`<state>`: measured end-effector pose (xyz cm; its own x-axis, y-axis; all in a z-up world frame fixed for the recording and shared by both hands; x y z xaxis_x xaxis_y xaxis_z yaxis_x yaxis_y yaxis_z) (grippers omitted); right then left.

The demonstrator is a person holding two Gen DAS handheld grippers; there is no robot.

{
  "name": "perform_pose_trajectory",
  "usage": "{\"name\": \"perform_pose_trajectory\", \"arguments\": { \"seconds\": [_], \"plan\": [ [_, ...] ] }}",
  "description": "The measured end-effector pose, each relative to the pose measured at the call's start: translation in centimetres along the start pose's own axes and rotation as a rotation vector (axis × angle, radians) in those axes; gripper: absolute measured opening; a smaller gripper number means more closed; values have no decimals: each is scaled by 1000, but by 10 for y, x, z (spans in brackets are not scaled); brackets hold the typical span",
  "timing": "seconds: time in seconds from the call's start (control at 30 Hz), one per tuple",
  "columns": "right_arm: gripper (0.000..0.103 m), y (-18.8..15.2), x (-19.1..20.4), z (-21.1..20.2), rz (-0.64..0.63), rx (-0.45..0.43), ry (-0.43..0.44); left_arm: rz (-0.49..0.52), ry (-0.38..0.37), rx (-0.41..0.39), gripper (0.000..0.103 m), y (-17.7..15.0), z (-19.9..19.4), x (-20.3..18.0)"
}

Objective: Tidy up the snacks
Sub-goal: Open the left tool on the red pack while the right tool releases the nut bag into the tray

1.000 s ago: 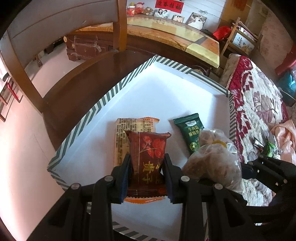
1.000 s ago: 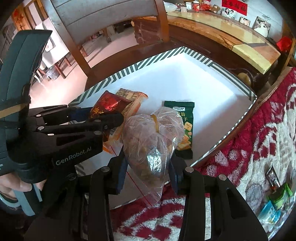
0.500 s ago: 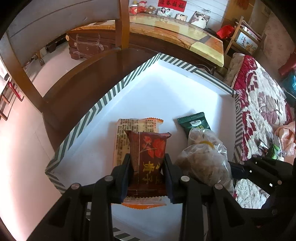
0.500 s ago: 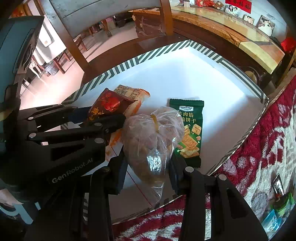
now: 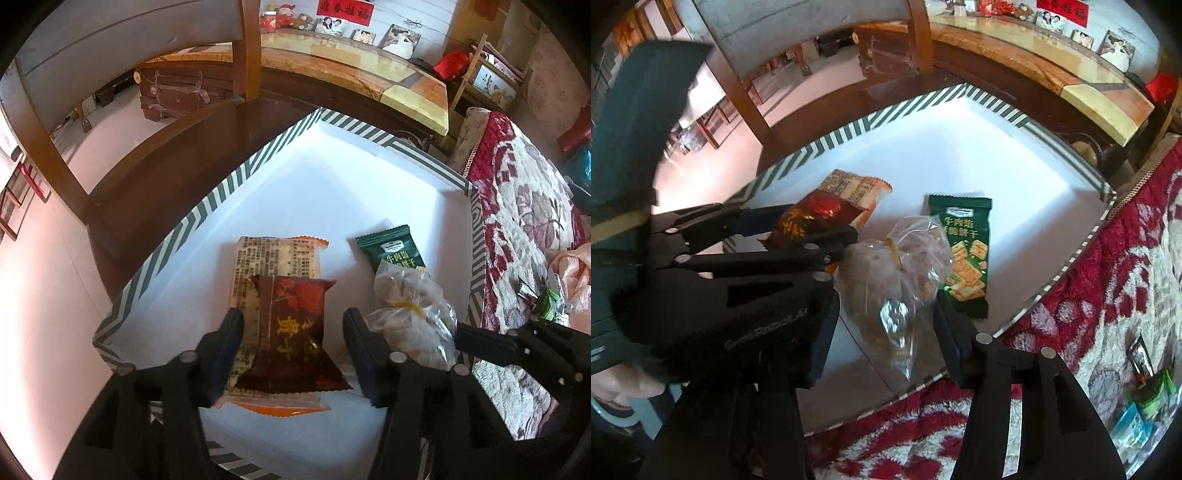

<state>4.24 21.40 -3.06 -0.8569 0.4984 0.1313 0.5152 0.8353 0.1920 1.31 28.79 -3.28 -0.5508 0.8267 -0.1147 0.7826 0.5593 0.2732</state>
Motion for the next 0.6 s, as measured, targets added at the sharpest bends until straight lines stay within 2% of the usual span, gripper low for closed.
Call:
{"name": "perform_pose_trajectory", "arguments": {
  "seconds": [0.03, 0.33, 0.6],
  "plan": [
    [51, -1, -1, -4, 7, -8, 3, -2, -2, -2, 68, 0, -1, 0],
    [51, -29, -12, -32, 74, -68, 28, 10, 9, -48, 76, -2, -21, -6],
    [51, -61, -31, -47, 152, -100, 13, 81, -8, -82, 85, -14, -41, -39]
  ]
}}
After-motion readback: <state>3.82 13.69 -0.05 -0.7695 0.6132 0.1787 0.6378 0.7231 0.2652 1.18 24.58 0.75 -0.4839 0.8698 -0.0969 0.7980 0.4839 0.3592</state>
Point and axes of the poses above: each gripper's, at about its wrist camera, not at the fingertips, and z roughly the way its jaws point, x to its left, y to its top, the point moved 9 cm from there along z, roughly the way its jaws point, and after that the axes turned 12 degrees about x, right-handed, at the moved point
